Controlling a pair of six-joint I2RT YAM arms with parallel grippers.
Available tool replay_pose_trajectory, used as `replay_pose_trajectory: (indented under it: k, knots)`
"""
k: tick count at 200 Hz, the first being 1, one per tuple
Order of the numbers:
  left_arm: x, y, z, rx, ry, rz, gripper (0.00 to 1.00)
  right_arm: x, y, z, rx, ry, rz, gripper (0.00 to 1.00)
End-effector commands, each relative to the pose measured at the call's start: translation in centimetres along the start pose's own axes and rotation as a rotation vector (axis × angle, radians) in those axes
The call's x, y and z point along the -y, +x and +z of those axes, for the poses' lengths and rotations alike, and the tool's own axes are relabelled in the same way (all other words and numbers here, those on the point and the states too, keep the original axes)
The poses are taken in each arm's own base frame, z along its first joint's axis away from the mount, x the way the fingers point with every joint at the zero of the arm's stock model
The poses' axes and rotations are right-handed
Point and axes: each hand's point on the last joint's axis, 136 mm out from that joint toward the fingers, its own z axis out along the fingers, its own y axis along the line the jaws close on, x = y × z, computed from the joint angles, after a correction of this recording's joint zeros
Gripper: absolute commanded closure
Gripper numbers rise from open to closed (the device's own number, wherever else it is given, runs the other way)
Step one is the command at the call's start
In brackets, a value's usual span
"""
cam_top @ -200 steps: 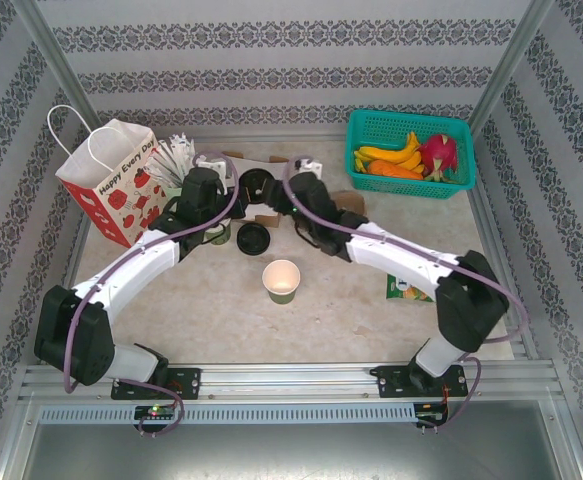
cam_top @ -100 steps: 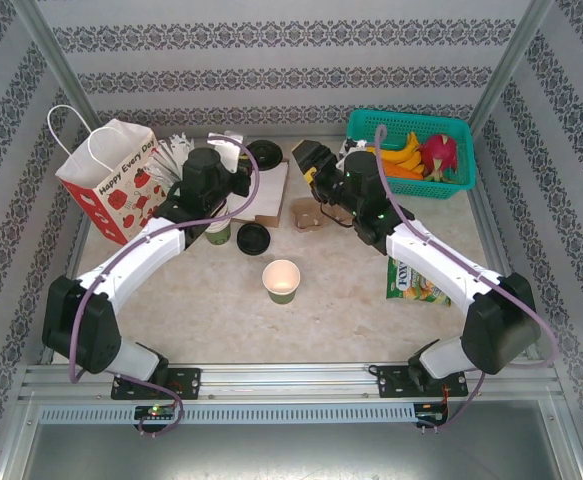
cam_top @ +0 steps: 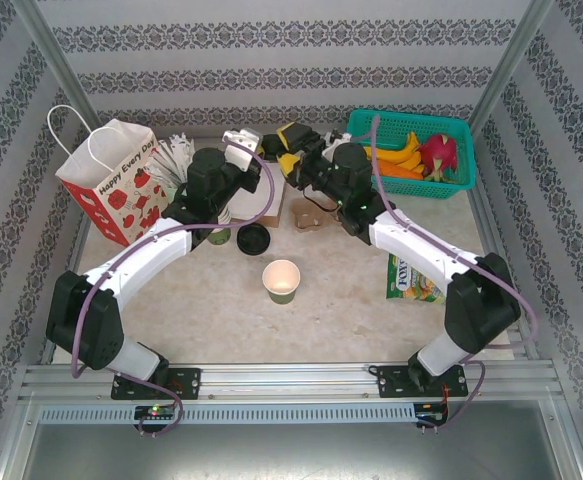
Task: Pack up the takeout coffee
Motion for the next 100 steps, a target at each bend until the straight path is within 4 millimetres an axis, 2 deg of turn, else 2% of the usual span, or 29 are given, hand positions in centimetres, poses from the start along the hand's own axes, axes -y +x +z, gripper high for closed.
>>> replay_pose_trajectory:
  k: [1, 51, 100]
  knots:
    - [0.4, -2.2, -0.1, 0.086, 0.002, 0.030, 1.00, -3.0, 0.6, 0.6, -0.004, -0.127, 0.063, 0.35]
    - [0.5, -1.8, -0.1, 0.080, -0.006, 0.051, 1.00, -2.9, 0.1, 1.1, 0.044, -0.157, 0.067, 0.51]
    - [0.6, -1.3, -0.2, 0.086, -0.006, 0.071, 1.00, -3.5, -0.6, 0.4, 0.102, -0.185, 0.043, 0.58]
